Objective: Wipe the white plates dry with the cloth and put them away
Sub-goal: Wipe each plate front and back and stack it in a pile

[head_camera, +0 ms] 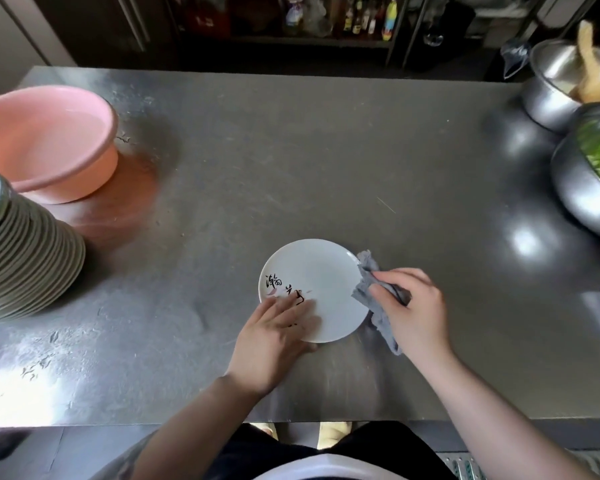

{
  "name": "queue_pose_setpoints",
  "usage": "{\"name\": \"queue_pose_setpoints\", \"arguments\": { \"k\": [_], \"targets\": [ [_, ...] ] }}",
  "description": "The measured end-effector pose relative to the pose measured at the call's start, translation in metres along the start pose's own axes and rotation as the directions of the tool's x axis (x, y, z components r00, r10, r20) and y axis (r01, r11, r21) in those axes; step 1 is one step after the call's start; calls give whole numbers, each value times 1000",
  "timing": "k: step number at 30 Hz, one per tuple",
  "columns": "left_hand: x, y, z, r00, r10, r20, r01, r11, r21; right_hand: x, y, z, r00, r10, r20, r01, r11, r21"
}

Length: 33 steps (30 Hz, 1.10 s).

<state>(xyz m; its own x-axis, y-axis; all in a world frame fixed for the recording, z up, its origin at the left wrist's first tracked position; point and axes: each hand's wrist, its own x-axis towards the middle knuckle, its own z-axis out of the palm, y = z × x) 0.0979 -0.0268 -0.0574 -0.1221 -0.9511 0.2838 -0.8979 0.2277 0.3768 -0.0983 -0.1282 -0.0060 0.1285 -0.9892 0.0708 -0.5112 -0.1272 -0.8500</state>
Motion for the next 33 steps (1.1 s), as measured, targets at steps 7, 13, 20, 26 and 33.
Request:
{"name": "queue_pose_setpoints", "arguments": {
  "k": [7,13,20,26,33],
  "targets": [
    [47,21,-66,814,-581,26,445,594,-671,9,-50,-35,998,4,-70,20,939,344],
    [67,29,-106,584,-697,417,343,-254,-904,17,-85,-36,980,-147,-136,181,942,282],
    [73,48,-134,639,-628,443,92,-510,-855,26,-130,-25,876,-463,-135,453,886,-101],
    [78,58,-156,759,-522,390,61,-539,-840,8,-155,-8,694,-717,66,717,680,-155],
    [73,70,-179,756,-617,220,42,-289,-956,23,-175,-37,679,-719,-149,686,694,-219]
  ]
}}
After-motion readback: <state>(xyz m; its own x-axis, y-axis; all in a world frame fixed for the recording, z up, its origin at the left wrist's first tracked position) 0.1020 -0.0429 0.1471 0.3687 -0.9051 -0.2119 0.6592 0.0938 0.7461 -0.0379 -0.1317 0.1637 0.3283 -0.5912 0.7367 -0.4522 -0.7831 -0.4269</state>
